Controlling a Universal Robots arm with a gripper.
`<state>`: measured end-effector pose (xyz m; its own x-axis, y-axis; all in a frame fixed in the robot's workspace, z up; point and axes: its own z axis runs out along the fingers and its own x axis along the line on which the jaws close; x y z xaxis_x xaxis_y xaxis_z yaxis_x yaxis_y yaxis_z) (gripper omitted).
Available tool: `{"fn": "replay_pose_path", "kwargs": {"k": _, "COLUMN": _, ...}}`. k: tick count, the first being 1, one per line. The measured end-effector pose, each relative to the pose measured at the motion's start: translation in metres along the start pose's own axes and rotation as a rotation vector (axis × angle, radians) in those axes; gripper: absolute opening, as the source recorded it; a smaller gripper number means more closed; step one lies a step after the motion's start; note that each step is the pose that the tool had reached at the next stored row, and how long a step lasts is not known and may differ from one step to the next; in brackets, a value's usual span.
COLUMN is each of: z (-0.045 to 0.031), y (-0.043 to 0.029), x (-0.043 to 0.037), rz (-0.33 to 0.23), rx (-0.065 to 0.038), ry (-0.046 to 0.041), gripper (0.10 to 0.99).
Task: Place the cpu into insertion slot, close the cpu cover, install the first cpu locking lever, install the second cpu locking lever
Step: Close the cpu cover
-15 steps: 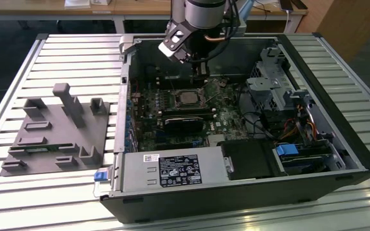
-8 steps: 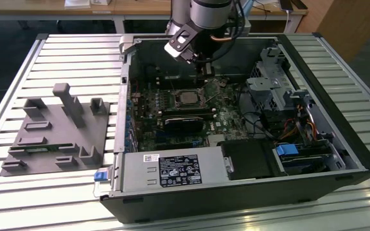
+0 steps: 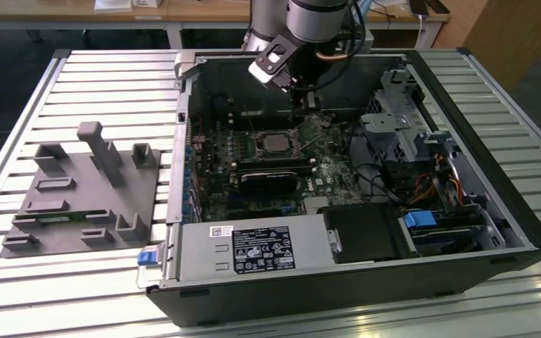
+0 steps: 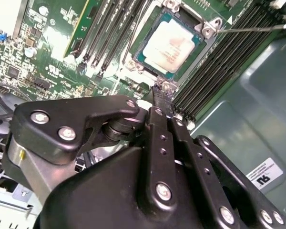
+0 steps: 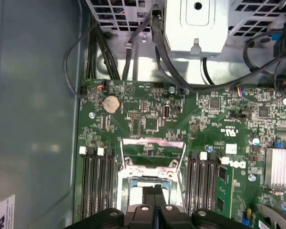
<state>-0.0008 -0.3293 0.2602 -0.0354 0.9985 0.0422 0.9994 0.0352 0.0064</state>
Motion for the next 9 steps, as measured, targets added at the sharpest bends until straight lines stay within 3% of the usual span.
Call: {"fn": "replay_pose_path", "kwargs": {"k": 9, "z": 0.0013, "y": 0.0108, "x": 0.0013, "rz": 0.0, "rx": 0.003, "ry": -0.0002, "gripper": 0.106}}
